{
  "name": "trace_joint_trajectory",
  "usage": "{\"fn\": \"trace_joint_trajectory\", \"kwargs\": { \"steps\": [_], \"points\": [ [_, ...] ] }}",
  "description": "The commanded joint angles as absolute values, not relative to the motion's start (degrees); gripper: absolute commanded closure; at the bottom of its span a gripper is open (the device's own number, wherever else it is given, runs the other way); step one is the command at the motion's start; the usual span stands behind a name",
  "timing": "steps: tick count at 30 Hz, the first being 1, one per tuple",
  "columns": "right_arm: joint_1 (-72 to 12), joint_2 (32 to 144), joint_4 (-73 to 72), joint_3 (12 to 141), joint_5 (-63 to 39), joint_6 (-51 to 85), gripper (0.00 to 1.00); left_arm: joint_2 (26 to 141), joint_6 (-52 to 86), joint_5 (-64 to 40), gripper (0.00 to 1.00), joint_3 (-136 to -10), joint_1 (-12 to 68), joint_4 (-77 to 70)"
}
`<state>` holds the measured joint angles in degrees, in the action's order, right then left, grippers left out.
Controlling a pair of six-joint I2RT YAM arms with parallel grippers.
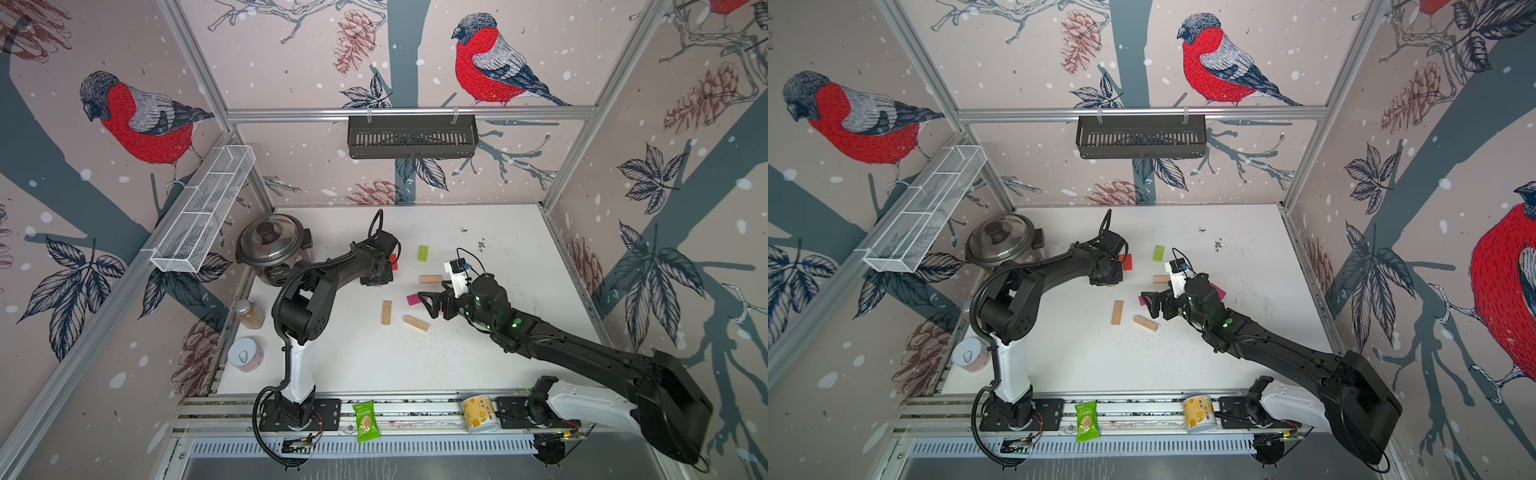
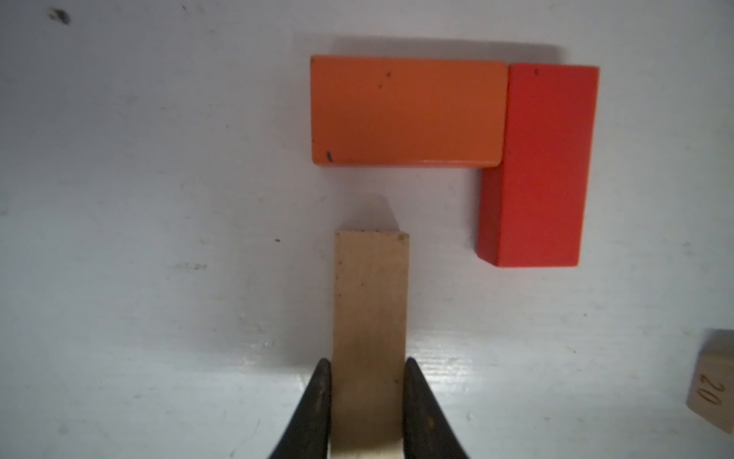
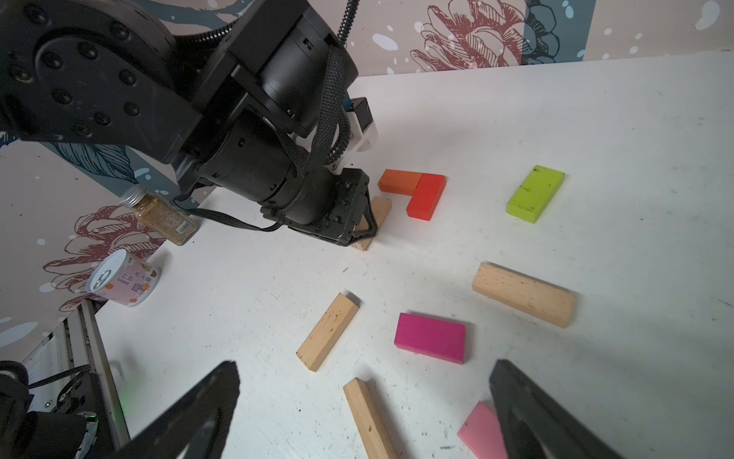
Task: Assemble the letter p with building blocks
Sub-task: Assemble the building block at the center of the board.
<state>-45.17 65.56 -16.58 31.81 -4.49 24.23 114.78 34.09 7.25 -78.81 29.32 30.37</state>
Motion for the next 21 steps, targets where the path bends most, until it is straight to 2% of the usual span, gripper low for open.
{"fn": "trace_joint_trajectory", "kwargs": {
  "steps": [1,21],
  "points": [
    [-45.51,65.79,-17.84,32.17,-3.54,24.12,0.00,115.56,33.77,7.83,0.78,-79.43,28.79,31.84],
    [-47.52,67.67,-16.72,33.48,-0.76,22.77,0.00,118.12,33.02,7.38,0.78,-81.33,27.33,31.73]
  ]
}}
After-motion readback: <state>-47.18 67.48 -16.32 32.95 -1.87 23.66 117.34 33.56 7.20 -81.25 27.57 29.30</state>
